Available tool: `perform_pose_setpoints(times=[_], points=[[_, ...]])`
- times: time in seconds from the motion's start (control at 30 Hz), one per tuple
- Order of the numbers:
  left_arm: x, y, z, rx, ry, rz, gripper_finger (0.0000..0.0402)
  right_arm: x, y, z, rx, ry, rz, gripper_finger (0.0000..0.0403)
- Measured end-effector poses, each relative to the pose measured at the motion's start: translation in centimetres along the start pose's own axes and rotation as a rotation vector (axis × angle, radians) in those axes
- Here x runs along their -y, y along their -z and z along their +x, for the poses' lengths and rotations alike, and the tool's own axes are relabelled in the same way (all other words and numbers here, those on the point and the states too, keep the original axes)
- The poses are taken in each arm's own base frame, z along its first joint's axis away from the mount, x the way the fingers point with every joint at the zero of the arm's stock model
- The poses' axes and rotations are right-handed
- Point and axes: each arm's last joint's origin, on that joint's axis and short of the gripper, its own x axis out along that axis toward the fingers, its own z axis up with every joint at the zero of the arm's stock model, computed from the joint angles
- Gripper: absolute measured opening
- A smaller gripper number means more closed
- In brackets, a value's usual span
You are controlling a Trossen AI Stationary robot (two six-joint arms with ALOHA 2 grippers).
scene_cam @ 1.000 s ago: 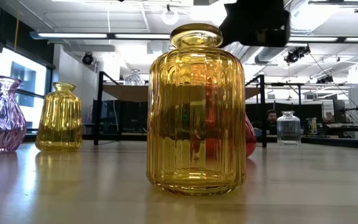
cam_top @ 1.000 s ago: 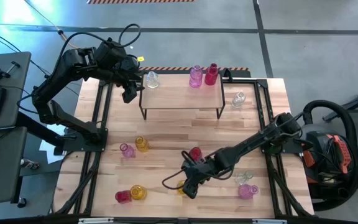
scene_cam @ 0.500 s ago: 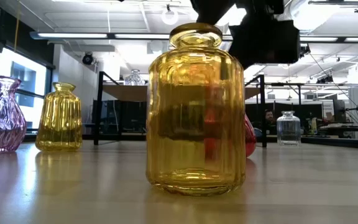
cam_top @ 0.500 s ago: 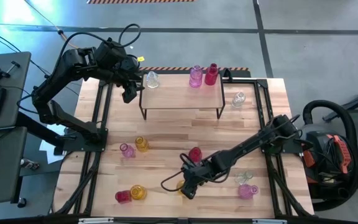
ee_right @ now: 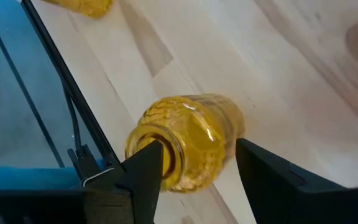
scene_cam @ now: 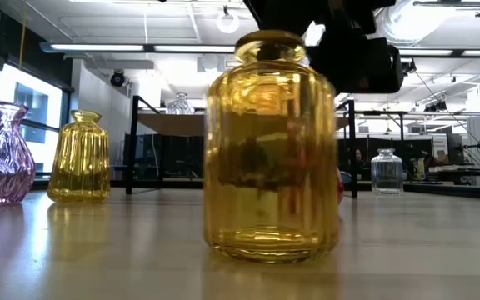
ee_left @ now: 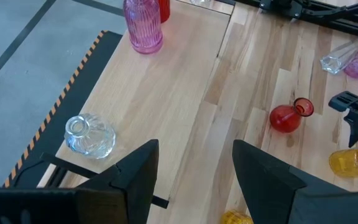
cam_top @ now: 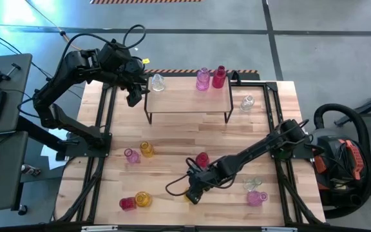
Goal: Sort vases onto shelf
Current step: Put the bottom right yellow vase on the shelf
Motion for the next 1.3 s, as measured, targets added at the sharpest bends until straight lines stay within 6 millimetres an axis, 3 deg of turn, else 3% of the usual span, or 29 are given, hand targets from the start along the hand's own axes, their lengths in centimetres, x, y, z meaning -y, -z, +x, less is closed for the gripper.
perform_pose_setpoints(times=[0.27,0.73,1.1,1.3], points=[[0.0,0.0,0.0,0.0,0.0,0.0,0.0197,0.1,0.1,0.4,-0.012,0.003,0.011,0.0153],[0.0,0.0,0.0,0.0,0.0,0.0,0.0197,0.7,0.4,0.6,-0.065,0.048,0.021,0.0012],[0.0,0.0,0.0,0.0,0.0,0.0,0.0197,0.8,0.2,0.5,-0.076,0.061,0.01,0.0004],[0.0,0.0,0.0,0.0,0.0,0.0,0.0197,-0.1,-0.5,-1.4,-0.09,0.129,-0.024,0.0002]])
